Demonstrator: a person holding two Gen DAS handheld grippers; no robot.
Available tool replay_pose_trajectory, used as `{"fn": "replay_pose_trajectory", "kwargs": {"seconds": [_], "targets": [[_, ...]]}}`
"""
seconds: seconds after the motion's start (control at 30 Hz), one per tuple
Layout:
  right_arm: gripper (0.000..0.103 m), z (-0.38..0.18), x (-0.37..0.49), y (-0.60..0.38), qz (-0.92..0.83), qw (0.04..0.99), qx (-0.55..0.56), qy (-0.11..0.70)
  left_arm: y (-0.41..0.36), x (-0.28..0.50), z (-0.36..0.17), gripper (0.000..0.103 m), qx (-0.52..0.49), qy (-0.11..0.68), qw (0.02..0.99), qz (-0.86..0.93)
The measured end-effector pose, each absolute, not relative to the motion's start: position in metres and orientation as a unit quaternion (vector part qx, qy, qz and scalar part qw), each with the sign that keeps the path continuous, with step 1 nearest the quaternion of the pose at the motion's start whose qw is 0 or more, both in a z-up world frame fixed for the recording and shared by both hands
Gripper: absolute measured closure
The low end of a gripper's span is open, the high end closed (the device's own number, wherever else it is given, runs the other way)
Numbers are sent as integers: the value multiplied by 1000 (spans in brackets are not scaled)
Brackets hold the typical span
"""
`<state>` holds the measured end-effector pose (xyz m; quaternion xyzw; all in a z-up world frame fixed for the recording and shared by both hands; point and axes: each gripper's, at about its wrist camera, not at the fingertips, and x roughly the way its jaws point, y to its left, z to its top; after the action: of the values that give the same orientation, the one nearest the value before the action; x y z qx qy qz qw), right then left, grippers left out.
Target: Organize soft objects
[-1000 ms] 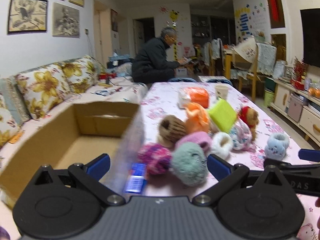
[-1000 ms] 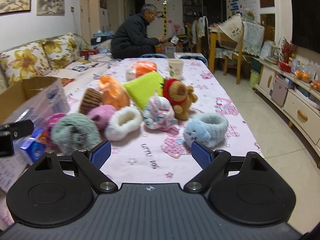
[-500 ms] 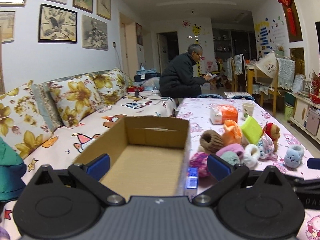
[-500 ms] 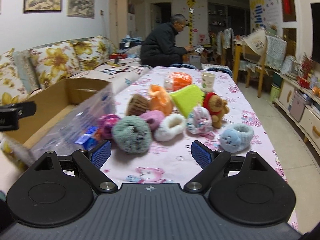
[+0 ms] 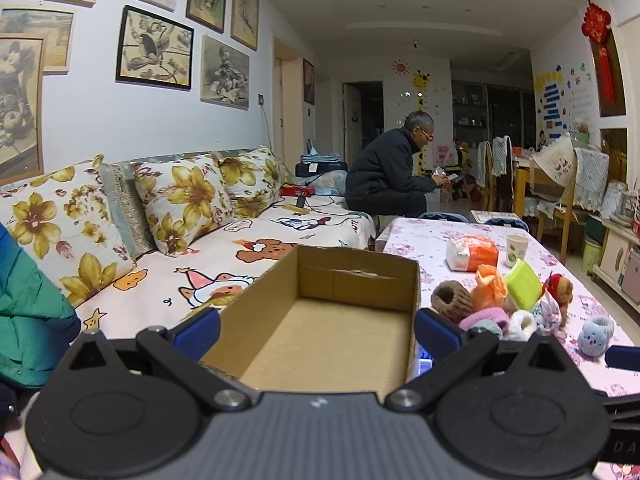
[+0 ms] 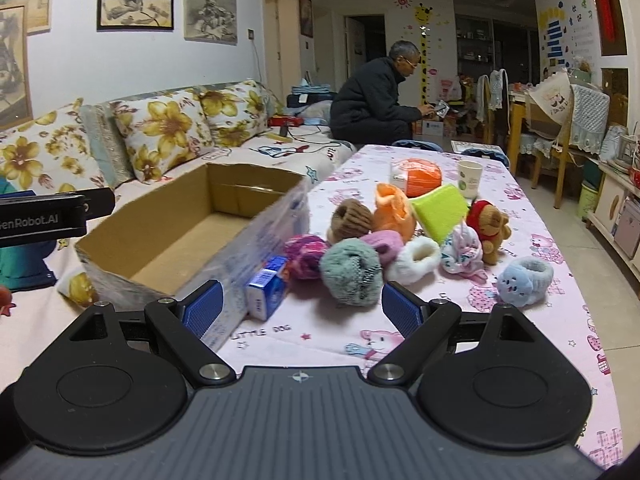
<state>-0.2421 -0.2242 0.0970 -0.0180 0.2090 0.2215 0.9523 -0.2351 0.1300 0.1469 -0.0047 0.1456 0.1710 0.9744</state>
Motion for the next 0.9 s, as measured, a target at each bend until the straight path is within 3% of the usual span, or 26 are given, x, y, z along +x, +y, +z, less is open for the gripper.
{"fn": "replay_pose_trajectory", "kwargs": {"seconds": [0.9], "targets": [[0, 80, -231, -240, 201, 958, 0, 205, 110, -217, 131, 1, 20, 166, 974, 152]]}}
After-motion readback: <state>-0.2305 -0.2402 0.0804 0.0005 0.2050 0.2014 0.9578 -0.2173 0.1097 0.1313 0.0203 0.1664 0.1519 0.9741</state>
